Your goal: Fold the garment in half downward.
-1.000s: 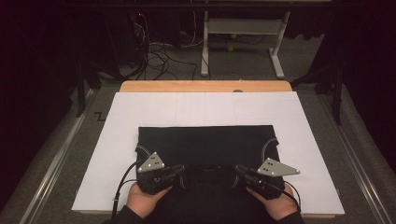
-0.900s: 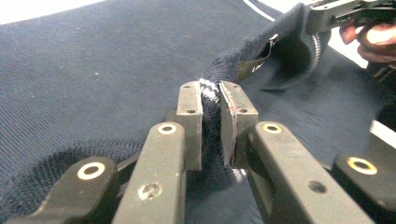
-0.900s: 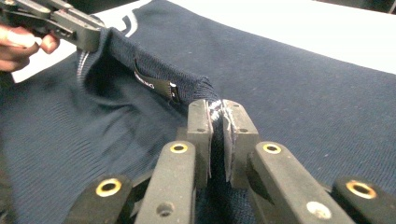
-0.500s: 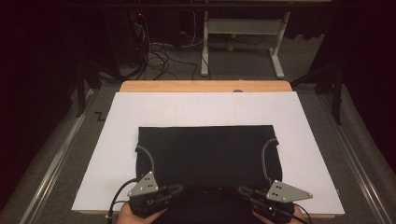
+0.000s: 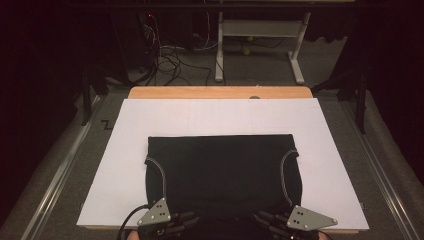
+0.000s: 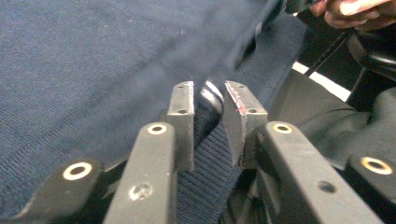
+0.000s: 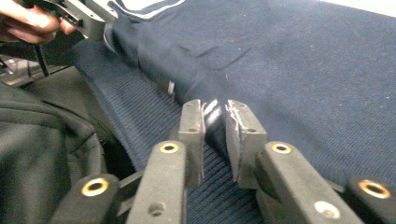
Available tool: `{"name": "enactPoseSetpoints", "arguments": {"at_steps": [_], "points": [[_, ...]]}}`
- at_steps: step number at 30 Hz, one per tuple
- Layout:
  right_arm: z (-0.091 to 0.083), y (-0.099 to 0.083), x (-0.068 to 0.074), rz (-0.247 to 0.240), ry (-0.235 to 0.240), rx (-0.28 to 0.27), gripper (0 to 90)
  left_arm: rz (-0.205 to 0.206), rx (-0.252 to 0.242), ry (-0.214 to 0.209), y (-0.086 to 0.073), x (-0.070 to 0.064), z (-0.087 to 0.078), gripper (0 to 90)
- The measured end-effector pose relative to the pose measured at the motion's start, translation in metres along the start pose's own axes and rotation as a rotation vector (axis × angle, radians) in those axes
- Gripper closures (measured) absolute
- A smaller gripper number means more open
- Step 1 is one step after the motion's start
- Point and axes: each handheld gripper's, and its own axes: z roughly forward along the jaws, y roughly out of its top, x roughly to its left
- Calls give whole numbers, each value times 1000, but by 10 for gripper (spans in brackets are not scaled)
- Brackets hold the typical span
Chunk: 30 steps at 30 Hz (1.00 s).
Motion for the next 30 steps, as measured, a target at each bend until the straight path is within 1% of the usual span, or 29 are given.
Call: {"name": "enactPoseSetpoints", "arguments": {"at_steps": [2,4,5,7,8,9,10,12,14,15,20,23,26,28,30], "points": [[-1,0,0,8,0,-13,735,-7,-9,-6,0,1,-1,654],[-2,0,-1,13,-3,-22,727,-12,-21,9,0,2,-2,627],[-2,0,-1,14,-11,-24,721,-13,-22,14,0,2,-2,604],[-2,0,-3,23,-29,-25,703,-14,-24,24,0,4,-3,602],[-2,-1,-4,25,-39,-23,689,-15,-23,31,-1,5,-2,578],[-1,-1,-5,33,-49,-22,682,-16,-23,38,-1,7,-2,573],[-1,-2,-7,38,-57,-19,668,-21,-23,44,-1,8,-2,567],[-1,-2,-9,45,-78,-20,637,-32,-24,56,-2,12,-3,526],[-1,-3,-12,58,-95,-18,614,-38,-25,71,-3,17,-3,518],[-1,-4,-14,63,-106,-19,599,-40,-25,80,-3,19,-4,494],[-1,-6,-21,96,-161,-17,531,-64,-31,120,-5,30,-8,442],[1,-7,-25,118,-179,-20,485,-74,-42,142,-5,36,-11,409],[2,-8,-28,121,-197,-16,442,-81,-43,158,-5,41,-13,374],[3,-8,-30,123,-208,-16,417,-80,-47,172,-5,43,-15,370],[2,-9,-32,124,-217,-17,404,-80,-51,184,-5,46,-17,349]]}}
